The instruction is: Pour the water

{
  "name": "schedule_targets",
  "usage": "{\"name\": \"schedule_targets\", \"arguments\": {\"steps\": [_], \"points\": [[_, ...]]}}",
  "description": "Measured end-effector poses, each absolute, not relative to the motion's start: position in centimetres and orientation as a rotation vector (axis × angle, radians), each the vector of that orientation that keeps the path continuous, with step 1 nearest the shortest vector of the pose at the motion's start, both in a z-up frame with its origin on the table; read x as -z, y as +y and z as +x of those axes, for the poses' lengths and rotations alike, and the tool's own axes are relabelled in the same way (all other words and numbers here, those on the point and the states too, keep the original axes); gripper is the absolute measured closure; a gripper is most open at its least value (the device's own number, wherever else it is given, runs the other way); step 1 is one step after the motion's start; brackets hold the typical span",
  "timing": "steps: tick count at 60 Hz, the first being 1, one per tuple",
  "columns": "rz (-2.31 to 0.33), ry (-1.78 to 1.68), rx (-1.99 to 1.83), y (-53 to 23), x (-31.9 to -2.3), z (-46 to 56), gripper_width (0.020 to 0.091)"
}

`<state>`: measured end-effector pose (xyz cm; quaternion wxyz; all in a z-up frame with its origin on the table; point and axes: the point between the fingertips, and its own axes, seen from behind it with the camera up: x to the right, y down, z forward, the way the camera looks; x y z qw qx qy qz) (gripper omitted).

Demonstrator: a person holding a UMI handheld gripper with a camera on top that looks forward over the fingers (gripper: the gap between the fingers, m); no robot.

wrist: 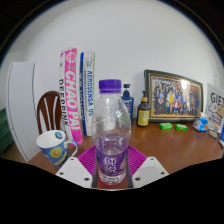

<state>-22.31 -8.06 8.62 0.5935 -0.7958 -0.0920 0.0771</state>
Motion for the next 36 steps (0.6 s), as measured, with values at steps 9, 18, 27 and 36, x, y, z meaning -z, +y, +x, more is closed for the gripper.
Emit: {"name": "schedule_targets", "arguments": {"steps": [9,18,27,36], "points": [[-1.906,-0.234,-0.174,-8.7,-8.3,-22.4,0.0519],[-1.977,-0.211,-0.158,-11.4,-10.5,-20.9,0.0267],[-2.057,-0.227,-0.102,-16.0,-14.4,-19.0,0.0253],[-2.13,-0.171,-0.074,-20.9,-18.6,-17.1,0.0254]]}}
